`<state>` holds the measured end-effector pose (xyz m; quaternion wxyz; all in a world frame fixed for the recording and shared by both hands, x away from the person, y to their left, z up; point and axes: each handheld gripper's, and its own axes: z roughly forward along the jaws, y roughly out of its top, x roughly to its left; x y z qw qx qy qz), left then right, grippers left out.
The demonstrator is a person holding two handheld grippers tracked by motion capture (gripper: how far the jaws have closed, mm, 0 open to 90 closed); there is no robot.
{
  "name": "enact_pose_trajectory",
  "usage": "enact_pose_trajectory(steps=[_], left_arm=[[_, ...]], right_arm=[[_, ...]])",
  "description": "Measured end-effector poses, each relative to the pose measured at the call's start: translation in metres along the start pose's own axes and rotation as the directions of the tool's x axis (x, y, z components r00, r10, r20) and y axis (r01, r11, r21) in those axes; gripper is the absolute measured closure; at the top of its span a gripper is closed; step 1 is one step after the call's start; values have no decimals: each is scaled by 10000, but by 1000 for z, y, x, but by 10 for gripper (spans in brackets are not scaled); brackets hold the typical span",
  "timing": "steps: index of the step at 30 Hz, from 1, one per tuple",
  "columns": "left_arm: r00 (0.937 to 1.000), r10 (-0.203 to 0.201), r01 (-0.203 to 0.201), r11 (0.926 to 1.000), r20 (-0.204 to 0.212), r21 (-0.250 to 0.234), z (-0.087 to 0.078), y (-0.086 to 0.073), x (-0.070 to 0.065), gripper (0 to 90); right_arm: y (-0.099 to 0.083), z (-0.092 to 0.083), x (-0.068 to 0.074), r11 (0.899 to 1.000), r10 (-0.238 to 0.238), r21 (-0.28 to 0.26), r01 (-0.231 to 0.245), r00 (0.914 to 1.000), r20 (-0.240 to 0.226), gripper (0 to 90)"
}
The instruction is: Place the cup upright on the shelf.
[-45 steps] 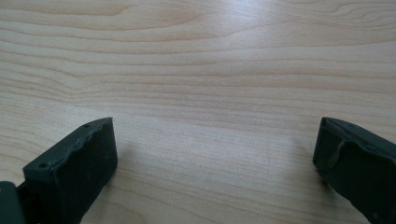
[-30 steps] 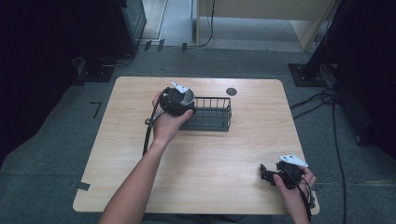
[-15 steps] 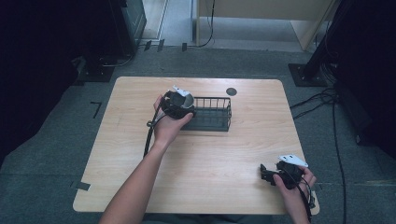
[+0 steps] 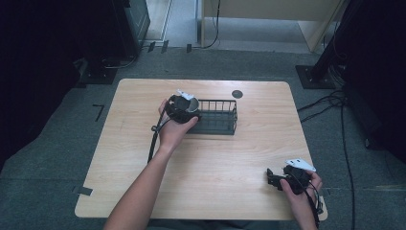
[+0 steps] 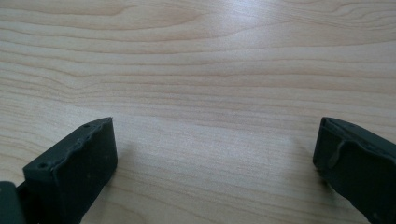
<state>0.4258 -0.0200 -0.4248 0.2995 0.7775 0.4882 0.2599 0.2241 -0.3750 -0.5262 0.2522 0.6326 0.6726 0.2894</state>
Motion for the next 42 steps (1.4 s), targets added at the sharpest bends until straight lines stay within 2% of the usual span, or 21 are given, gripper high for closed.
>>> enact_pose_trajectory(steps=[3,6,11,14,16,20,32,42], left_arm=[[10000,-8,9,10000,-41,99,0,0,1,176],[9999,82,-84,9998,102,180,0,-1,1,137],[9997,-44,41,9999,226,145,-2,0,1,79],[9993,-123,123,9999,364,2,-5,2,3,68],[9974,-287,294,9995,657,-99,-10,6,6,56],[9964,-353,376,9989,764,-281,-18,12,8,39],[9956,-504,573,9945,792,-881,-45,27,12,25],[9961,-592,656,9927,648,-1013,-60,21,22,15]], right_arm=[[0,0,0,10000,0,-1,0,10000,-1,0],[0,0,0,10000,-3,-2,3,10000,-2,0],[0,0,0,10000,5,3,-5,10000,0,0],[0,0,0,10000,0,0,0,10000,1,0],[0,0,0,10000,4,0,-4,10000,-2,0],[0,0,0,10000,0,-2,0,10000,-3,0],[0,0,0,10000,-4,9,4,10000,-3,0],[0,0,0,10000,-5,10,5,10000,-1,0]])
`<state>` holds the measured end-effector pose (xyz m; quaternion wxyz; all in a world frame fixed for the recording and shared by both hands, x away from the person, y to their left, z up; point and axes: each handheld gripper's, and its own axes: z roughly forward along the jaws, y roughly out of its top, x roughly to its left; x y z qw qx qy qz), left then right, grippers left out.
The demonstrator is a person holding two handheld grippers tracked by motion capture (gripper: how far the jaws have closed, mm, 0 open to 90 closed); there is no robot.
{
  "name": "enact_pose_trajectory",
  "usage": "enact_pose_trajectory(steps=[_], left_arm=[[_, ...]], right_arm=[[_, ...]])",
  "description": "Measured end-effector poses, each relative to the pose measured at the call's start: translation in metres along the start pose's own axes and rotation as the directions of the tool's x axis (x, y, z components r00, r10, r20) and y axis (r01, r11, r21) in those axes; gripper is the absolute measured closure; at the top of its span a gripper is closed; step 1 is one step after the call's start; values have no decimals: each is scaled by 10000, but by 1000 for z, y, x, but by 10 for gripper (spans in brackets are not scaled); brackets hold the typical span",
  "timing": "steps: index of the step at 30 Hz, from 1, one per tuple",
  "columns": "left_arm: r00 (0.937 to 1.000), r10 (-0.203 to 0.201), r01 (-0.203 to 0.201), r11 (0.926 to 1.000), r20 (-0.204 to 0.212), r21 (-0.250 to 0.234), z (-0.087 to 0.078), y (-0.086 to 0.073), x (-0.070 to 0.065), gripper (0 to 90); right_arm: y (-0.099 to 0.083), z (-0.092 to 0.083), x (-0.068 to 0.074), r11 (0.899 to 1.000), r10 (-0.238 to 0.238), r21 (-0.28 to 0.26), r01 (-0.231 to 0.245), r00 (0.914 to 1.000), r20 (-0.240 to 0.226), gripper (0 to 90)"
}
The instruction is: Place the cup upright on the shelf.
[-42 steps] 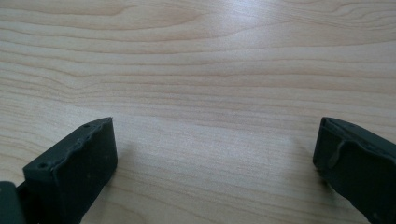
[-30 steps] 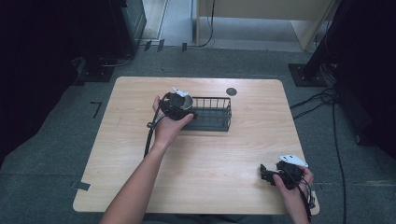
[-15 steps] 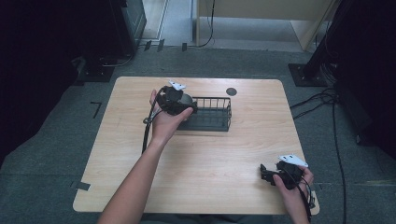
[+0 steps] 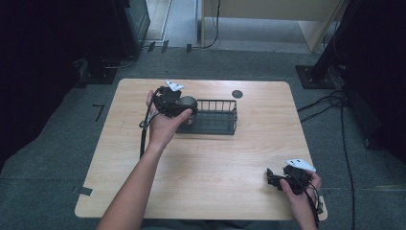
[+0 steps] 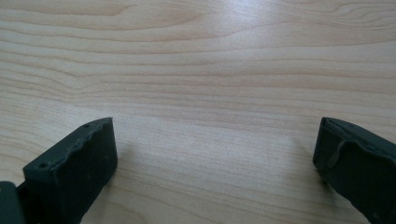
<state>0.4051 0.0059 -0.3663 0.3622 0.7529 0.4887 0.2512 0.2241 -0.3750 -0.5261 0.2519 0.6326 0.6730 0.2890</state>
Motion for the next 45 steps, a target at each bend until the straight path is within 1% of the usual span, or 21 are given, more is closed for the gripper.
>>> enact_pose_trajectory(steps=[3,6,9,12,15,16,17,23,24,25,26,28,31,34,35,36,37,42,43,45], left_arm=[[9998,-148,148,9999,-108,-17,-3,-6,6,15],[9997,-187,187,9998,-134,-9,-5,-9,9,15],[9994,-322,321,9995,-154,-70,-11,-16,15,15],[9992,-324,322,9994,-228,-84,-13,-20,17,15],[9986,-406,404,9992,-340,-77,-16,-29,23,15],[9978,-543,541,9985,-377,-63,-17,-34,27,15],[9978,-546,546,9985,-383,-14,-18,-37,30,15],[9951,-870,873,9962,-472,40,-25,-57,41,15],[9951,-870,873,9962,-472,40,-25,-57,41,15],[9944,-909,913,9958,-545,63,-27,-64,45,15],[9944,-909,913,9958,-545,63,-27,-64,45,15],[9916,-1124,1130,9936,-635,57,-31,-73,53,15],[9885,-1330,1337,9910,-719,50,-35,-82,59,15],[9869,-1395,1408,9900,-816,99,-38,-90,64,15],[9869,-1395,1408,9900,-816,99,-38,-90,64,15],[9860,-1406,1423,9897,-894,133,-41,-96,66,15],[9860,-1406,1423,9897,-894,133,-41,-96,66,15],[9826,-1517,1556,9874,-1076,282,-45,-114,73,16],[9826,-1517,1556,9874,-1076,282,-45,-114,73,16],[9806,-1592,1653,9852,-1146,462,-43,-127,75,16]], right_arm=[[0,0,0,10000,-2,0,2,10000,-1,0],[0,0,0,10000,-1,2,1,10000,1,0],[0,0,0,10000,-3,0,3,10000,-2,0],[0,0,0,10000,0,0,0,10000,0,0],[0,0,0,10000,-2,-2,2,10000,-1,0],[0,0,0,10000,-3,-1,3,10000,0,0],[0,0,0,10000,-1,-1,1,10000,1,0],[0,0,0,10000,-27,-13,27,10000,5,0],[0,0,0,10000,-25,-12,25,10000,4,0],[0,0,0,10000,-29,-14,29,10000,6,0],[0,0,0,10000,-29,-14,29,10000,6,0],[0,0,0,10000,-30,-15,30,10000,5,0],[0,0,0,10000,-27,-15,27,10000,1,0],[0,0,0,10000,-27,-14,27,10000,1,0],[0,0,0,10000,-27,-15,27,10000,3,0],[0,0,0,10000,-32,-13,32,10000,2,0],[0,0,0,10000,-28,-13,28,10000,2,0],[0,0,0,10000,-31,-15,31,10000,6,0],[0,0,0,10000,-26,-14,26,10000,1,0],[0,0,0,10000,-42,-8,42,10000,3,0]])
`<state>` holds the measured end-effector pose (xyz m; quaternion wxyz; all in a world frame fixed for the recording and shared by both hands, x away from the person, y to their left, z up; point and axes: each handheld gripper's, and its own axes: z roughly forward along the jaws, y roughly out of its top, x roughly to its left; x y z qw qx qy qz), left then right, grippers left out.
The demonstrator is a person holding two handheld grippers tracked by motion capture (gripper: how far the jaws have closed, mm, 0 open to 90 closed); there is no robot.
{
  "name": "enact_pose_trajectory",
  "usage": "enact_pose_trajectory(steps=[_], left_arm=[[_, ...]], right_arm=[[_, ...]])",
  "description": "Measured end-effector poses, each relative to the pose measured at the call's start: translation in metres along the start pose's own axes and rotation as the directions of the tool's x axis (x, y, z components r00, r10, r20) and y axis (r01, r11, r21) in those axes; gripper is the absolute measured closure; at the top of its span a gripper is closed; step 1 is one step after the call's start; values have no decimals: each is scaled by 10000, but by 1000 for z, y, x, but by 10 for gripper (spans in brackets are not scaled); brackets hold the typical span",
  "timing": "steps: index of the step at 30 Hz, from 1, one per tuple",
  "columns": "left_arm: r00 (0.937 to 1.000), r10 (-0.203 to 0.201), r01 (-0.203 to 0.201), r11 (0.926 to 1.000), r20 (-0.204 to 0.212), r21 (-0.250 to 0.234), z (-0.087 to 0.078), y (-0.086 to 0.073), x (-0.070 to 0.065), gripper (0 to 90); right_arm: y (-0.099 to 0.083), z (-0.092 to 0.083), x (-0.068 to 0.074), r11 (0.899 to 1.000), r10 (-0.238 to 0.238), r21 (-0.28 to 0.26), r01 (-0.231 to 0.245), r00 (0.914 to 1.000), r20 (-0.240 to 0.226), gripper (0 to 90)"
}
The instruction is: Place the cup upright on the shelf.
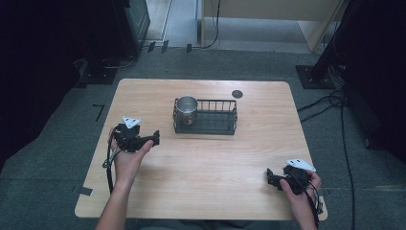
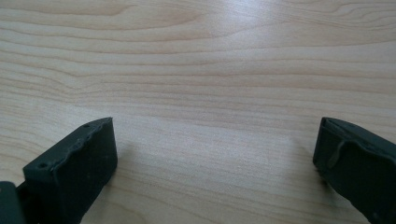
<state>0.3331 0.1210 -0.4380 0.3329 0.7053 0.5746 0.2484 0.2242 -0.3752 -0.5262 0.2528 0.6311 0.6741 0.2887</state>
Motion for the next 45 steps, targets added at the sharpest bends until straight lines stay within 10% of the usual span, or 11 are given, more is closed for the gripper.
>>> enact_pose_trajectory(steps=[16,45], left_arm=[[9965,-746,768,9952,-380,607,1,-53,25,18],[9869,-797,968,9881,-1403,1197,-14,-111,57,45]], right_arm=[[0,0,0,10000,-11,-10,11,10000,1,0],[0,0,0,10000,-13,-11,13,10000,4,0]])
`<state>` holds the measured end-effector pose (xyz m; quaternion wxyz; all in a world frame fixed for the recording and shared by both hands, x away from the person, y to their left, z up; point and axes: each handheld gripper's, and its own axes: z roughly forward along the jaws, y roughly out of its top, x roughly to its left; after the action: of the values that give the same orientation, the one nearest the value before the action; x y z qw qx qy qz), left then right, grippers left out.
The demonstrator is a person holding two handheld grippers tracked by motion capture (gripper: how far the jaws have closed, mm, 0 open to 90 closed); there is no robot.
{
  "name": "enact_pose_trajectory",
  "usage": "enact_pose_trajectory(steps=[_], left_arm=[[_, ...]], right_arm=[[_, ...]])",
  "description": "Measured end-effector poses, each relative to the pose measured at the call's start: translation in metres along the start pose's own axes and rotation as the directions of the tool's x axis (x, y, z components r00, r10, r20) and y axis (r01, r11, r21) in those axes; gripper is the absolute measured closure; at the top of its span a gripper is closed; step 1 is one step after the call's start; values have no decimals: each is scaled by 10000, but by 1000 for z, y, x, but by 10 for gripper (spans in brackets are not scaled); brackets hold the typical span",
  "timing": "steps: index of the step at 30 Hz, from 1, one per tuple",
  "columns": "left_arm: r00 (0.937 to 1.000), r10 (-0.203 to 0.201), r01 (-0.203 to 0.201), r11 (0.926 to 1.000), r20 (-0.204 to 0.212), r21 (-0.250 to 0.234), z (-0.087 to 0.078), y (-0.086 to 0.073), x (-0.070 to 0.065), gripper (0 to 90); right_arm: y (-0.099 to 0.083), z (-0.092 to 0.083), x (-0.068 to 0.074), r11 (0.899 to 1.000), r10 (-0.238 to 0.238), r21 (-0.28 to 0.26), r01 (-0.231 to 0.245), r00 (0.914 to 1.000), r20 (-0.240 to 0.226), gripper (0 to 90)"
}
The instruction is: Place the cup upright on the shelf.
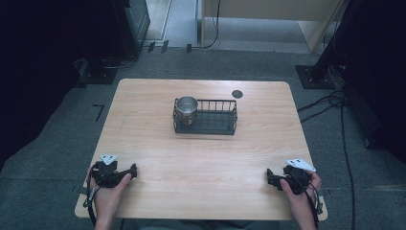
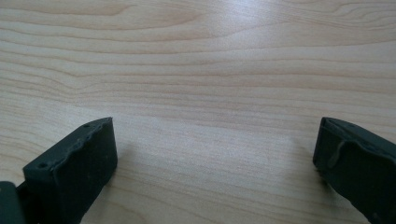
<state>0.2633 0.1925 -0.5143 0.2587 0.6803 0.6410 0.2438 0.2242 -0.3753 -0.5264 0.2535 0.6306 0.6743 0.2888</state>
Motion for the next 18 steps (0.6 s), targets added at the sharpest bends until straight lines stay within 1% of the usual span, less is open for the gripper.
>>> enact_pose_trajectory(steps=[1,3,5,18], left_arm=[[10000,83,-83,10000,-39,-20,0,-1,-1,45],[10000,85,-86,9999,-15,-145,0,-2,0,44],[10000,17,-21,9991,-85,-429,2,-4,-1,40],[9999,-43,37,9991,-129,-433,4,-2,-4,39]], right_arm=[[0,0,0,10000,4,4,-4,10000,-1,0],[0,0,0,10000,20,-6,-20,10000,3,0],[0,0,0,10000,23,-5,-23,10000,-2,0],[0,0,0,10000,23,-5,-23,10000,-4,0]])
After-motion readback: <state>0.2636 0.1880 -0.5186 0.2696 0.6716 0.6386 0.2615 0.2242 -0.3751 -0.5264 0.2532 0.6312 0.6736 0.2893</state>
